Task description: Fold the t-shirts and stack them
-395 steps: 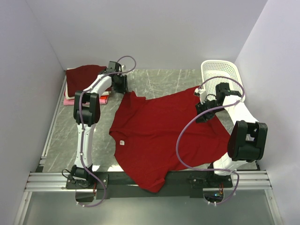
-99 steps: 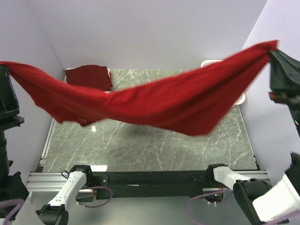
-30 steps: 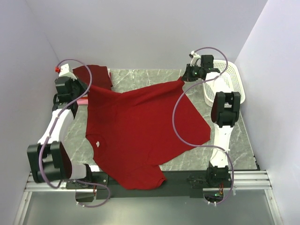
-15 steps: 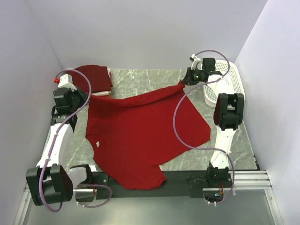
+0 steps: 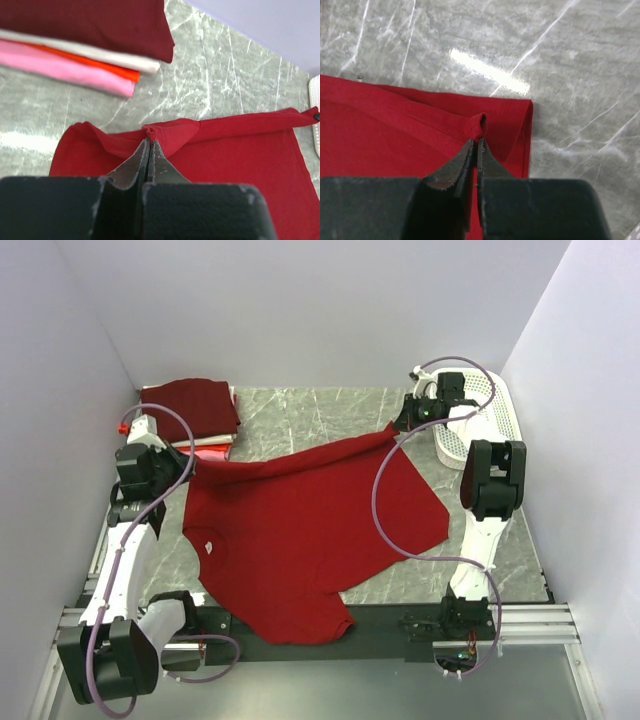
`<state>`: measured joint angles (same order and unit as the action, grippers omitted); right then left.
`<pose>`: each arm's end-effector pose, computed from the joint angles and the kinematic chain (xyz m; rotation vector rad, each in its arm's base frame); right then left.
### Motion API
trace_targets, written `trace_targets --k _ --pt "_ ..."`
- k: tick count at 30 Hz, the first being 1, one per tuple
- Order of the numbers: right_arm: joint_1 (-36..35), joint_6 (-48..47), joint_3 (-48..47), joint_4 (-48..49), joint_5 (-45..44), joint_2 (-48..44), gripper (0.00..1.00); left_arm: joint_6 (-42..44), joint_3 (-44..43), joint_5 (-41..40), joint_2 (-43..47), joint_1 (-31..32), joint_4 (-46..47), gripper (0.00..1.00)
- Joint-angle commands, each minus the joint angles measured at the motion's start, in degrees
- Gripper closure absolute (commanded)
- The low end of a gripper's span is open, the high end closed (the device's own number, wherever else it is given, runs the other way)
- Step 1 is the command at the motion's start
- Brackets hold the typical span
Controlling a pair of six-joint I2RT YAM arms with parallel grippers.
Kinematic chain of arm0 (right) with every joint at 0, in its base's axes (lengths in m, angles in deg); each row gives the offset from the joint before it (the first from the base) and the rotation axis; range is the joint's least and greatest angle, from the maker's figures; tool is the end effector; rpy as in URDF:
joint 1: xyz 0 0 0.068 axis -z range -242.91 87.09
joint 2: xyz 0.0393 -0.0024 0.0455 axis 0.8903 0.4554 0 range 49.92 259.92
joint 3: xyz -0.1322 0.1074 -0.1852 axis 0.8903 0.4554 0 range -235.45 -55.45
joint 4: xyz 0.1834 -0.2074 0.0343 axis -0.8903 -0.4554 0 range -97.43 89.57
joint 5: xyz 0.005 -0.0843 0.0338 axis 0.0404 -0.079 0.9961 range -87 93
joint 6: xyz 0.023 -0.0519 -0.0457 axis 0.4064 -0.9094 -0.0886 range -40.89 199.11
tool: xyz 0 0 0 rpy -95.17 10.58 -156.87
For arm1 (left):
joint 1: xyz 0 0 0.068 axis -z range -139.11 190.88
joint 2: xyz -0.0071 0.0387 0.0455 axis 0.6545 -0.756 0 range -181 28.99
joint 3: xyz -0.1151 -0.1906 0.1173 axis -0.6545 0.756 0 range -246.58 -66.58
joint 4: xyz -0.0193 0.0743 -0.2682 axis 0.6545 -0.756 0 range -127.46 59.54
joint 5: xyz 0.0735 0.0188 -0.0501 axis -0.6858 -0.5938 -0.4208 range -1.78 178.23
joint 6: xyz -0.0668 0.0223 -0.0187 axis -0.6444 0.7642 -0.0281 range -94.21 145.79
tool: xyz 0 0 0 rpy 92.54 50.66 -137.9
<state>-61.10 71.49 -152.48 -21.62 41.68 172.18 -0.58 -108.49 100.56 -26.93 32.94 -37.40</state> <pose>0.4979 0.0222 0.1722 -0.4281 2.2242 0.7109 0.2781 0.0258 0.2607 -0.4358 1.9015 -0.4219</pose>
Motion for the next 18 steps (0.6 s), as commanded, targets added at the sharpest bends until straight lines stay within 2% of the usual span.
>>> trace_targets --k 1,11,18 --pt "0.6 -1.6 0.7 0.5 0.8 -4.7 1.0 -1.6 1.2 1.8 2.4 -0.2 -1.0 1.0" --pt "0.9 -3.4 4.0 0.2 -0.4 -6.2 1.0 -5.1 4.7 4.1 7.8 -0.2 -3.7 1.0" --pt "1.5 -5.3 6.2 -1.2 -2.5 -7.5 0.92 -6.2 6.5 5.7 9.3 -0.2 -5.8 1.0"
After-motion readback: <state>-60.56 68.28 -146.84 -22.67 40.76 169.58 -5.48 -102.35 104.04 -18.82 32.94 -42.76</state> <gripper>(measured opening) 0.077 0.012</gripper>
